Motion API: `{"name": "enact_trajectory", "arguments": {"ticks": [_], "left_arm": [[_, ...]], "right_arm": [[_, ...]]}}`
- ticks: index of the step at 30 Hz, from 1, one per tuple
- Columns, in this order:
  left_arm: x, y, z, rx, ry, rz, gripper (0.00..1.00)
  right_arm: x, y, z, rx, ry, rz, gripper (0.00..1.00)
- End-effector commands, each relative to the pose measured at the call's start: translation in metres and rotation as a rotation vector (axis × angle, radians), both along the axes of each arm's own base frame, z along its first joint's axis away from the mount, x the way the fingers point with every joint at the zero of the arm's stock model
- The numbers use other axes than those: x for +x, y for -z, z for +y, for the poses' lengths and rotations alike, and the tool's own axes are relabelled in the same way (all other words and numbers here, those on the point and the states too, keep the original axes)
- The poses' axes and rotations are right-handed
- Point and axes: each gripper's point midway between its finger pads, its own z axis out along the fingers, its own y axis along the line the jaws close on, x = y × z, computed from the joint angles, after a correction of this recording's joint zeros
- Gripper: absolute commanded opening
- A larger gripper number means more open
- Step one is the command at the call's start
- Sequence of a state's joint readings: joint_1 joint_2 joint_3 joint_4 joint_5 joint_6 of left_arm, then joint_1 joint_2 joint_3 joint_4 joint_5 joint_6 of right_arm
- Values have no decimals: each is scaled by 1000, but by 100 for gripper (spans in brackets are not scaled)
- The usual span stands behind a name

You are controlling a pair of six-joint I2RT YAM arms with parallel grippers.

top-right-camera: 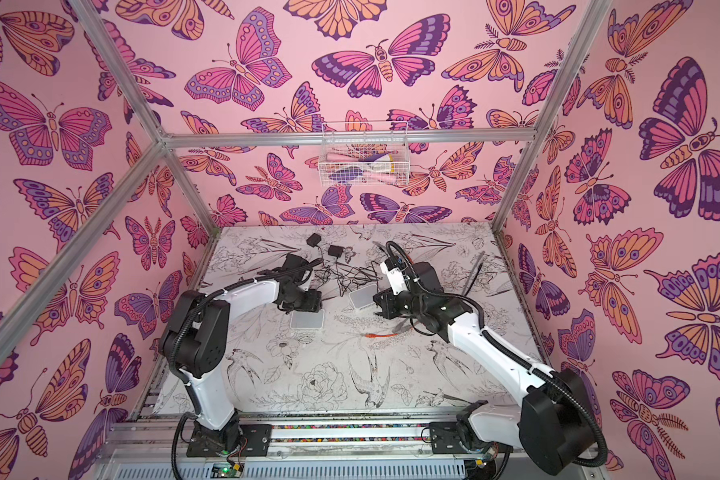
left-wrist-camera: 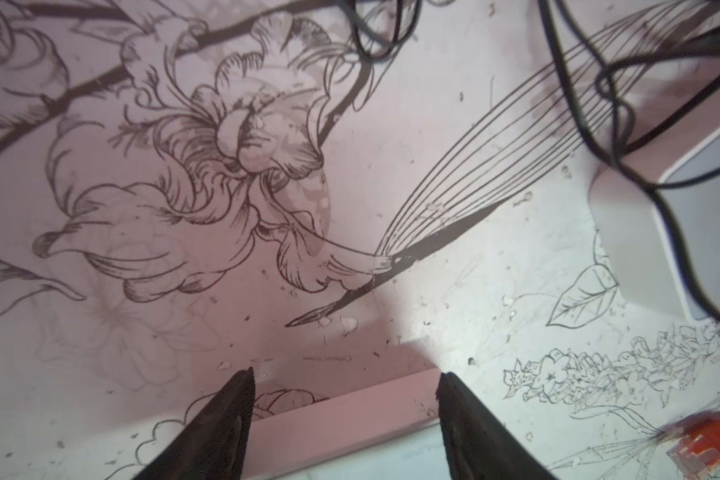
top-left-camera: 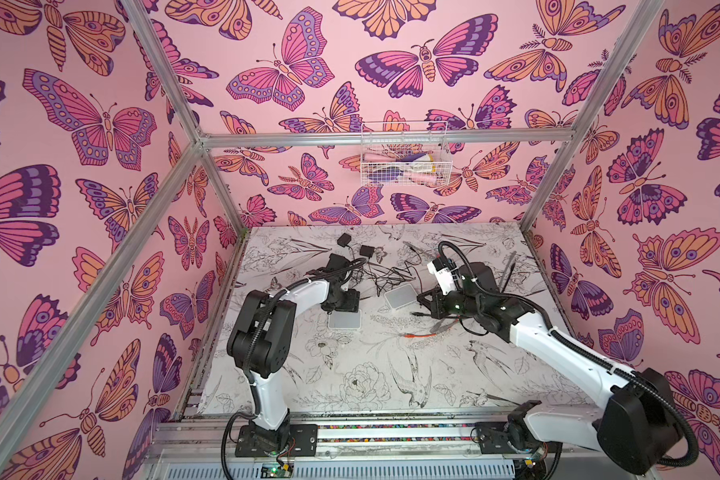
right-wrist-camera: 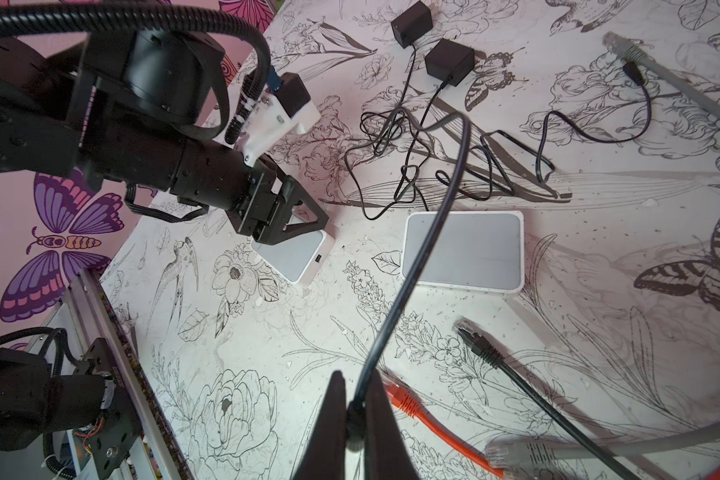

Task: Insert the plug into the switch port
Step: 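Move the left gripper over the small white square switch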

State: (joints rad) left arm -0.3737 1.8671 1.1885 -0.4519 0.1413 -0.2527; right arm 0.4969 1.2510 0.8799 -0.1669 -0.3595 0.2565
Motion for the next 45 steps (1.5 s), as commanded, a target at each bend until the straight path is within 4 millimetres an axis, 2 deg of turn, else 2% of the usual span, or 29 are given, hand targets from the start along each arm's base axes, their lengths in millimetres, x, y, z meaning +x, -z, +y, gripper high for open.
{"name": "enact_trajectory", "arguments": {"ticks": [1,5,8,11,14,17,21,25,27,29,31,35,40,45], "left_arm": [[-37,-2,3,-13,-23,77,71],[-63,-8,4,-48,-52,87,71],[-75,-19,-1,-114,-57,72,72],[-71,-37,6,-108,-77,4,73],[-66,-66,8,-125,-47,-92,74],[-74,-80,5,-76,44,-149,75],[-94,-64,13,130,149,-164,76],[-119,-58,2,204,248,-155,75],[-132,-60,-6,207,262,-136,67],[-146,-60,-19,149,269,-88,52],[-158,-56,-30,102,273,-40,48],[-178,-42,-42,79,290,34,48],[-186,-21,-34,113,280,90,48],[-176,-6,-35,138,282,116,48]], "right_arm": [[-2,-4,-5,-13,-8,-39,1],[-4,-5,-6,-14,-12,-39,1],[-5,-6,-7,-17,-9,-42,1],[-5,-6,-7,-16,-9,-44,1],[-7,-6,-7,-17,-17,-47,1],[-11,-10,-5,-8,-50,-64,2],[-16,-16,-2,15,-75,-86,2],[-16,-17,-4,12,-68,-96,1],[-16,-16,-4,13,-65,-98,1],[-15,-16,-4,17,-65,-99,1],[-14,-15,-4,13,-63,-95,1],[-13,-13,-5,3,-56,-92,1],[-12,-12,-5,2,-54,-92,1],[-12,-9,-5,-5,-53,-85,1]]}}
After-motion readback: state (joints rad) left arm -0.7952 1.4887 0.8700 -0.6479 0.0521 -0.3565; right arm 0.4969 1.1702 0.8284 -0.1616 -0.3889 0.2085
